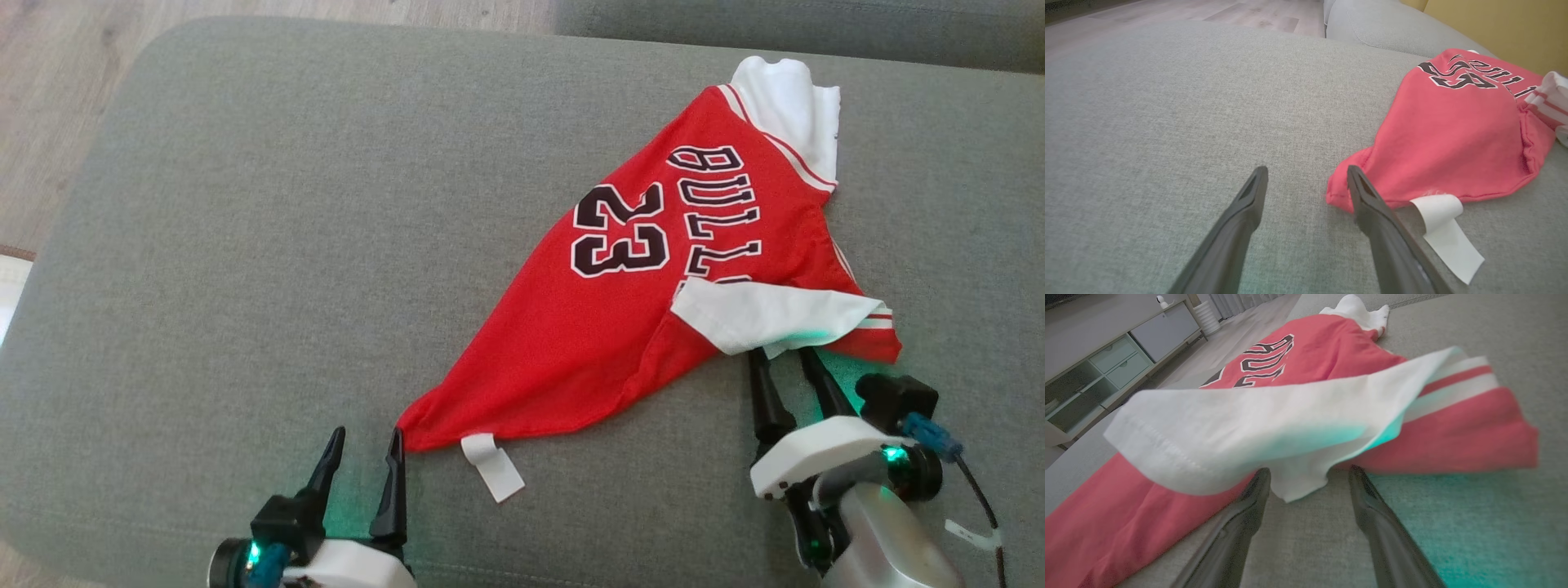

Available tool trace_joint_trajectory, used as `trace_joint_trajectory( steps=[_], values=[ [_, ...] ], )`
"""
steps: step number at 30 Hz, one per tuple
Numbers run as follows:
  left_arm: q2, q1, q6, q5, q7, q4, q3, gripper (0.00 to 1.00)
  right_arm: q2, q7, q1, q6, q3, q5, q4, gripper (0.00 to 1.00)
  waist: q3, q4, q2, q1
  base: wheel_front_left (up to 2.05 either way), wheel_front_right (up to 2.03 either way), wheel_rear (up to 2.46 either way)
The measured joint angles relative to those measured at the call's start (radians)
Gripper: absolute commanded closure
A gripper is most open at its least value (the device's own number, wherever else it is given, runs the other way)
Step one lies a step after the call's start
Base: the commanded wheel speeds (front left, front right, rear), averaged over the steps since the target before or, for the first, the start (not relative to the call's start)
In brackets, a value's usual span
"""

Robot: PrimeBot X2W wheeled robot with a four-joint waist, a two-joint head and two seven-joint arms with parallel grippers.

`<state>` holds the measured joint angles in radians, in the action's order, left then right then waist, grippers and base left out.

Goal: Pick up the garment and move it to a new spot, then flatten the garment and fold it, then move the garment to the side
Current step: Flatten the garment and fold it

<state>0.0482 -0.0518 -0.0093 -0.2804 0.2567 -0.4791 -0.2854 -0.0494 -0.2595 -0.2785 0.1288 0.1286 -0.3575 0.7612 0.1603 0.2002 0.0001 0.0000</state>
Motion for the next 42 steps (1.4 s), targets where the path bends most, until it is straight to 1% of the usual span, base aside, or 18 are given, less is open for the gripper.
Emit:
trace_joint_trajectory(
  steps=[1, 2, 3, 5, 6, 13, 17, 22, 23, 26, 30, 33, 38, 42],
  values=[
    [0.0, 0.0, 0.0, 0.0, 0.0, 0.0, 0.001, 0.0, 0.0, 0.0, -0.003, 0.0, 0.001, -0.003, 0.002, 0.22, 0.001, 0.0, 0.0, 0.0, 0.0, 0.0, 0.0],
    [0.0, 0.0, -0.001, 0.0, 0.0, 0.0, 0.001, 0.0, 0.0, 0.0, -0.004, 0.0, 0.002, -0.004, 0.005, 0.35, 0.003, 0.001, 0.0, 0.0, 0.0, 0.0, 0.0],
    [0.0, 0.0, -0.001, 0.0, 0.0, 0.0, 0.001, 0.0, -0.001, 0.0, -0.005, 0.0, 0.003, -0.006, 0.006, 0.44, 0.004, 0.001, 0.0, 0.0, 0.0, 0.0, 0.0],
    [0.0, 0.0, -0.001, 0.002, 0.0, 0.001, 0.001, 0.0, -0.001, 0.0, -0.005, 0.0, 0.007, -0.007, 0.006, 0.79, 0.008, 0.001, 0.0, 0.0, 0.0, 0.0, 0.0],
    [0.0, 0.0, -0.001, 0.002, 0.0, 0.001, 0.001, 0.0, -0.001, 0.0, -0.007, 0.0, 0.009, -0.007, 0.008, 1.0, 0.009, 0.0, 0.0, 0.0001, 0.0, 0.0, 0.0],
    [0.0, 0.0, 0.0, 0.002, 0.0, -0.001, 0.014, 0.0, -0.001, 0.0, -0.012, 0.0, 0.014, -0.001, 0.025, 1.0, -0.004, -0.014, 0.0, 0.0, 0.0, 0.0, 0.0],
    [0.0, 0.012, 0.001, 0.002, 0.0, -0.001, 0.032, 0.0, 0.0, 0.0, 0.037, 0.0, -0.007, 0.007, 0.005, 1.0, -0.028, -0.039, 0.0, 0.0, 0.0, 0.0, 0.0],
    [0.0, 0.069, 0.002, -0.001, 0.0, -0.003, 0.053, 0.0, -0.002, 0.002, 0.132, 0.0, -0.068, 0.033, -0.061, 1.0, -0.063, -0.091, 0.0, 0.0, 0.0, 0.0, 0.0],
    [0.0, 0.069, 0.002, -0.001, 0.0, -0.003, 0.053, 0.0, -0.002, 0.002, 0.132, 0.0, -0.068, 0.033, -0.061, 1.0, -0.063, -0.091, 0.0, 0.0, 0.0, 0.0, 0.0],
    [0.001, 0.081, 0.009, -0.002, 0.0, -0.003, 0.063, 0.0, -0.024, 0.002, 0.166, 0.0, -0.087, 0.044, -0.105, 1.0, -0.081, -0.126, 0.0, -0.0001, 0.0, 0.0, 0.0],
    [0.001, 0.081, 0.009, -0.003, 0.0, -0.006, 0.066, 0.0, -0.053, 0.002, 0.18, 0.0, -0.109, 0.048, -0.131, 1.0, -0.1, -0.162, 0.0, -0.0001, 0.0, 0.0, 0.0],
    [0.001, 0.082, 0.009, -0.003, 0.0, -0.01, 0.068, 0.0, -0.057, 0.002, 0.193, 0.0, -0.106, 0.037, -0.16, 1.0, -0.113, -0.172, 0.0, -0.0001, 0.0, 0.0, 0.0],
    [0.001, 0.105, 0.009, -0.002, 0.0, -0.009, 0.093, 0.0, -0.055, 0.002, 0.195, 0.0, -0.068, 0.002, -0.308, 1.0, -0.127, -0.177, 0.0, -0.0001, 0.0, 0.0, 0.0],
    [0.001, 0.122, 0.008, 0.001, 0.0, -0.009, 0.094, 0.0, -0.051, 0.002, 0.194, 0.0, -0.043, -0.026, -0.349, 1.0, -0.134, -0.177, 0.0, 0.0, 0.0, 0.0, 0.0]
  ],
)
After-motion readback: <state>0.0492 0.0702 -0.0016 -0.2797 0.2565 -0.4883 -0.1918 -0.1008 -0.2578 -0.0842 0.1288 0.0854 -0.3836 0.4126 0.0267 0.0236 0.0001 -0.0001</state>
